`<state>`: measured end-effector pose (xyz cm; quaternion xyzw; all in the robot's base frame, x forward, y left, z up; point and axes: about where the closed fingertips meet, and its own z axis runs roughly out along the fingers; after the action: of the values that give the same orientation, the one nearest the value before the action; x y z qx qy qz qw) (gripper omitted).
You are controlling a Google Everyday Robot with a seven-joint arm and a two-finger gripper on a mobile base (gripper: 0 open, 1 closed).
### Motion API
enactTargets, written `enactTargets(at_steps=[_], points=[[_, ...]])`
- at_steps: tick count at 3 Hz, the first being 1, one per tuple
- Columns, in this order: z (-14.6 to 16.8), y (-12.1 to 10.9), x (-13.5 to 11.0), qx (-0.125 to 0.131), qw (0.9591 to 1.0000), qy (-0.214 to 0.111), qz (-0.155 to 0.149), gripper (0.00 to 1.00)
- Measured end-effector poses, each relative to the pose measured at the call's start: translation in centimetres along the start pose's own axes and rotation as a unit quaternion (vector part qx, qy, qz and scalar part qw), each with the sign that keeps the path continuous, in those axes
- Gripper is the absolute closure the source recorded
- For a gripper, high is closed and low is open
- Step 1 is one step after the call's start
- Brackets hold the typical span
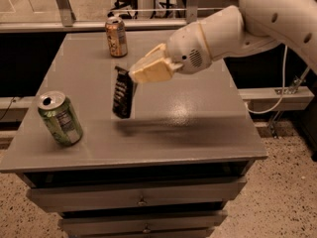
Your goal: Move rxbar chocolate near green can
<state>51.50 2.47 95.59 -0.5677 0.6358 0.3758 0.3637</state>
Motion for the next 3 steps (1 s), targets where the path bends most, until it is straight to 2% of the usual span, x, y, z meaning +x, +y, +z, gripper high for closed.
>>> enactTargets(at_steps=[1,3], points=[[3.0,1.7,0.2,-0.02,0.9998,0.0,0.007,1.0],[7.6,3.0,1.3,-0.045,0.9988,0.011,0.018,1.0]])
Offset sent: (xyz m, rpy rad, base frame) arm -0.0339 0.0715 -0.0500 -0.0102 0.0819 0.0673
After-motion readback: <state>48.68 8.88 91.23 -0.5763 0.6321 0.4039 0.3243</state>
